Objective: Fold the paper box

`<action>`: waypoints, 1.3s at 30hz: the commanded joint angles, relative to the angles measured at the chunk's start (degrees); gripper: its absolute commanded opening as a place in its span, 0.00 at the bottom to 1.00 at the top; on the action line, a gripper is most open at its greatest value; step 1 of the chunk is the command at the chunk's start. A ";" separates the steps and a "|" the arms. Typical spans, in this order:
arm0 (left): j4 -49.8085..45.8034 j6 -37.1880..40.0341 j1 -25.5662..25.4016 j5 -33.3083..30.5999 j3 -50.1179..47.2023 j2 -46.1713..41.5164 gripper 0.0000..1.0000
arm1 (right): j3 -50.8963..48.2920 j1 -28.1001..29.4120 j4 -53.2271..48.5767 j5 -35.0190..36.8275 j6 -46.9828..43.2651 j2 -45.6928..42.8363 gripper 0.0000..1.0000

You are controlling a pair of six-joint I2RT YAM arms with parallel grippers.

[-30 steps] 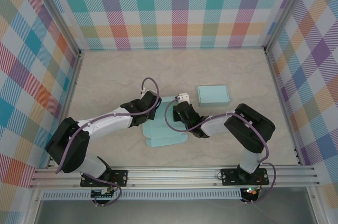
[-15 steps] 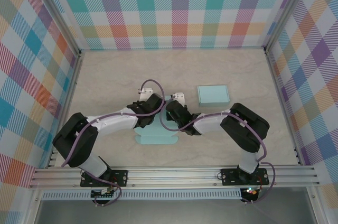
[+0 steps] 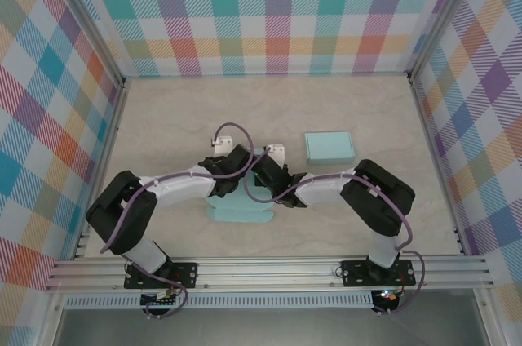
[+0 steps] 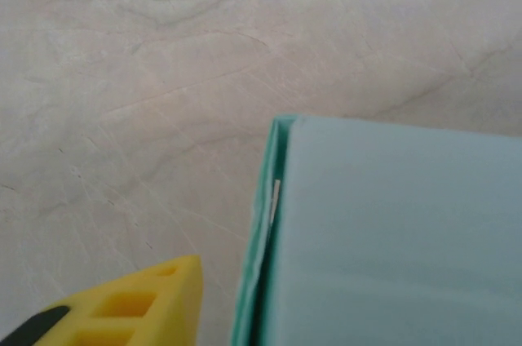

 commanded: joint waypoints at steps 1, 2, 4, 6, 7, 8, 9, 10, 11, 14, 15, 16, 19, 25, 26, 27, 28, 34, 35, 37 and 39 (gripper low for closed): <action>2.32 1.07 -0.71 4.40 -2.93 -4.37 0.43 | 1.28 0.62 -4.46 -0.69 2.41 1.12 0.00; 2.37 0.78 -0.77 4.83 -3.70 -5.51 0.43 | 1.32 0.61 -4.59 -0.65 2.51 1.18 0.00; 2.38 0.18 -0.80 5.33 -5.11 -7.11 0.44 | 1.57 0.62 -4.66 -0.69 2.64 1.25 0.00; 1.97 -0.37 -0.76 5.36 -6.33 -8.40 0.45 | 1.75 0.64 -4.89 -0.68 2.64 1.38 0.00; 1.64 -0.70 -0.83 5.35 -6.95 -8.94 0.46 | 1.83 0.58 -4.98 -0.59 2.65 1.44 0.00; 1.35 -1.07 -0.84 5.35 -7.48 -9.37 0.48 | 1.85 0.61 -5.14 -0.46 2.64 1.48 0.00; 1.17 -1.42 -0.85 5.28 -8.20 -9.85 0.50 | 1.87 0.59 -5.21 -0.38 2.67 1.48 0.00; 1.07 -1.80 -0.85 5.36 -8.93 -10.26 0.53 | 1.93 0.63 -5.18 -0.36 2.69 1.42 0.00; 0.89 -2.14 -0.85 5.35 -9.60 -10.78 0.56 | 1.98 0.56 -5.25 -0.35 2.64 1.40 0.00; 0.22 -3.52 -0.85 5.50 -11.40 -12.71 0.60 | 1.93 0.51 -5.38 -0.34 2.65 1.34 0.00; -0.04 -3.86 -0.85 5.46 -11.84 -13.43 0.61 | 1.93 0.51 -5.39 -0.34 2.69 1.32 0.00; -0.25 -4.05 -0.82 5.15 -12.20 -13.94 0.61 | 1.93 0.59 -5.37 -0.31 2.64 1.31 0.00; 0.19 -3.80 -0.85 2.91 -12.61 -14.60 0.58 | 1.85 0.51 -5.26 -0.34 2.82 1.42 0.00; 5.59 -0.69 -0.85 -0.75 -11.66 -10.32 0.53 | 1.69 0.57 -5.36 -0.59 2.82 0.95 0.00; 5.96 -0.62 -0.84 -1.84 -11.28 -9.04 0.51 | 1.63 0.55 -5.41 -0.61 2.73 0.79 0.00; 6.00 -0.66 -0.82 -2.80 -10.76 -7.78 0.49 | 1.54 0.55 -5.35 -0.64 2.77 0.58 0.00; 5.65 -0.89 -0.81 -3.87 -10.06 -6.44 0.48 | 1.43 0.54 -5.36 -0.71 2.77 0.47 0.00; 0.29 -7.36 -0.79 -10.12 -4.92 0.39 0.26 | 0.76 0.59 -4.71 -1.51 3.21 0.68 0.00; -1.15 -9.09 -0.90 -11.07 -4.01 1.38 0.20 | 0.62 0.56 -4.51 -1.74 3.38 0.82 0.00; -3.91 -11.45 -0.85 -12.19 -2.57 2.63 0.12 | 0.53 0.63 -4.52 -2.02 3.74 1.14 0.00; -6.14 -14.39 -0.77 -12.82 -1.26 3.53 0.04 | 0.61 0.62 -4.55 -2.13 4.04 1.40 0.00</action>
